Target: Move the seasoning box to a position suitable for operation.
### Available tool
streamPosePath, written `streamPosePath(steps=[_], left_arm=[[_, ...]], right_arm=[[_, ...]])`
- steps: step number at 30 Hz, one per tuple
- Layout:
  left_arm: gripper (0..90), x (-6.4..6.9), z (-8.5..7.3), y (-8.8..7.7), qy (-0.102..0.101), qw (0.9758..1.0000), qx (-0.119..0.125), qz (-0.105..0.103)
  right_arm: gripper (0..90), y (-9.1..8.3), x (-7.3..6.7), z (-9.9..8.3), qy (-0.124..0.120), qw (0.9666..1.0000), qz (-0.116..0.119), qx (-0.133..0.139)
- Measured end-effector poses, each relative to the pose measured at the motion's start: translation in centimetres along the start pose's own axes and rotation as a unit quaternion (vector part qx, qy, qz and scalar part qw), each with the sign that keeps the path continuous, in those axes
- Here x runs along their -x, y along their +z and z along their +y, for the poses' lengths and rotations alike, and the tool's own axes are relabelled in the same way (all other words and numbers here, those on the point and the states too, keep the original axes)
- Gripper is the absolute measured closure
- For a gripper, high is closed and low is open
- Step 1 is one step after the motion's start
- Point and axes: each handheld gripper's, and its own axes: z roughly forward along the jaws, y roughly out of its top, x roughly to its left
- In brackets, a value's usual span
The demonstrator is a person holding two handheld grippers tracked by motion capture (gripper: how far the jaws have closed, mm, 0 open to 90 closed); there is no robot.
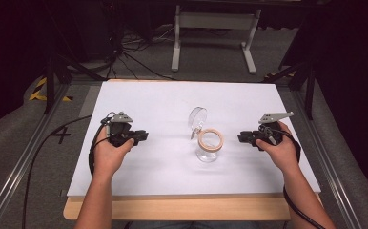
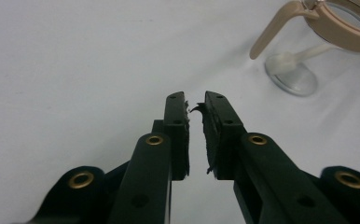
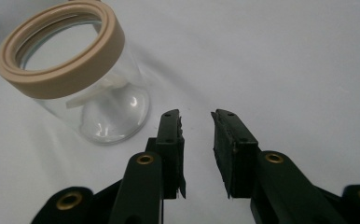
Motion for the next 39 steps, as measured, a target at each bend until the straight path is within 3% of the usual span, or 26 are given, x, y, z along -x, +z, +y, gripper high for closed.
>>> streamPosePath(steps=[5,12,17,26,32,37,39], left_arm=[[83.2,0.6,0.7,0.7,0.006,0.9998,-0.019,-0.006],[83.9,0.9,1.4,0.7,0.004,0.9997,-0.023,-0.007],[83.8,1.5,2.6,0.8,0.017,0.9996,-0.022,-0.011],[83.1,2.2,4.0,1.1,0.028,0.9994,-0.015,-0.017],[82.3,3.0,4.0,0.7,0.037,0.9991,-0.012,-0.015],[81.7,3.4,3.8,0.0,0.029,0.9994,-0.001,-0.017],[81.1,3.4,3.7,-0.2,0.035,0.9993,-0.004,-0.015]], right_arm=[[74.7,-0.4,-0.8,0.4,-0.012,0.9999,0.010,0.002],[78.5,-0.9,-1.0,0.5,-0.010,0.9999,0.009,0.011],[86.2,-1.4,-1.5,1.0,-0.009,0.9995,0.022,0.022],[89.8,-1.1,-3.7,2.7,-0.048,0.9976,0.044,0.022],[89.9,-0.2,-3.4,2.3,-0.043,0.9982,0.037,0.018],[90.0,1.1,-2.8,2.1,-0.033,0.9987,0.037,0.009],[90.0,1.6,-2.7,2.2,-0.034,0.9988,0.035,0.008]])
